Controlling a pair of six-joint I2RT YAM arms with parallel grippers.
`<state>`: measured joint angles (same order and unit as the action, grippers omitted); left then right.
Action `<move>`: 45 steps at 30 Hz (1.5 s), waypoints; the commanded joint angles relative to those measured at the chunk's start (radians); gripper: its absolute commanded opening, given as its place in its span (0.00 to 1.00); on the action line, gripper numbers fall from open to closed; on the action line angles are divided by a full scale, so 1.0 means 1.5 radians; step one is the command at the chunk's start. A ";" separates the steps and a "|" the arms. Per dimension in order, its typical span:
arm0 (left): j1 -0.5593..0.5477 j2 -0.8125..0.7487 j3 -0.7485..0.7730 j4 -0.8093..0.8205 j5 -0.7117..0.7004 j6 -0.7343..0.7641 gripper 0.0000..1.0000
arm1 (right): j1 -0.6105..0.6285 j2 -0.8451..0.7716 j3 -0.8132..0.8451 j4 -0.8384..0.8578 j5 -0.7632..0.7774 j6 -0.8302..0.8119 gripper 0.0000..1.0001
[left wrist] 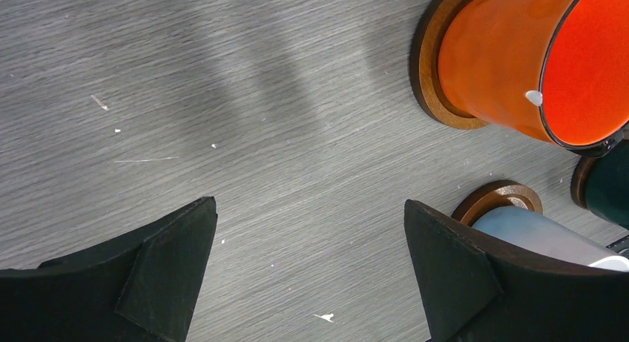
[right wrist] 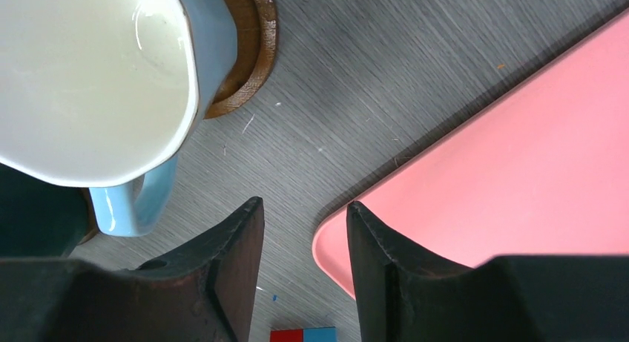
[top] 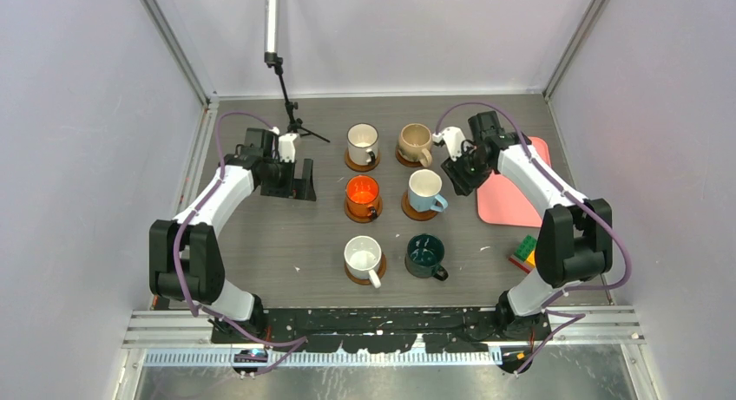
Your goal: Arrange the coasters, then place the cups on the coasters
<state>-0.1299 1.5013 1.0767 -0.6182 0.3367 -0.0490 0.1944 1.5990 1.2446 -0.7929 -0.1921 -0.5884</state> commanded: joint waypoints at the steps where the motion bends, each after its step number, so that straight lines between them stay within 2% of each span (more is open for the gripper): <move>1: -0.002 0.000 0.018 0.010 0.003 -0.003 1.00 | 0.012 0.005 0.025 0.012 -0.019 0.004 0.52; 8: -0.002 0.008 0.022 0.010 0.000 -0.003 1.00 | 0.031 -0.002 0.005 0.005 -0.036 -0.006 0.62; 19: -0.002 0.028 0.036 0.011 0.001 -0.004 1.00 | 0.040 -0.022 -0.008 0.000 -0.047 -0.011 0.69; 27: -0.002 0.040 0.040 0.015 0.006 -0.004 1.00 | 0.042 -0.037 -0.009 -0.015 -0.063 -0.012 0.72; 31: -0.002 0.043 0.044 0.015 0.006 -0.003 1.00 | 0.040 -0.034 -0.005 -0.013 -0.020 -0.008 0.72; 37: -0.002 0.034 0.040 0.011 0.000 0.010 1.00 | -0.062 0.011 0.056 -0.006 0.048 0.105 0.67; 41: -0.001 0.039 0.041 0.013 0.003 0.008 1.00 | -0.104 0.089 0.127 -0.003 0.091 0.186 0.64; 45: -0.001 0.044 0.055 0.008 0.004 0.010 1.00 | -0.152 0.190 0.243 -0.082 0.059 0.170 0.62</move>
<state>-0.1299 1.5681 1.1015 -0.6182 0.3367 -0.0448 0.0116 1.7794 1.4658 -0.8299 -0.0982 -0.3714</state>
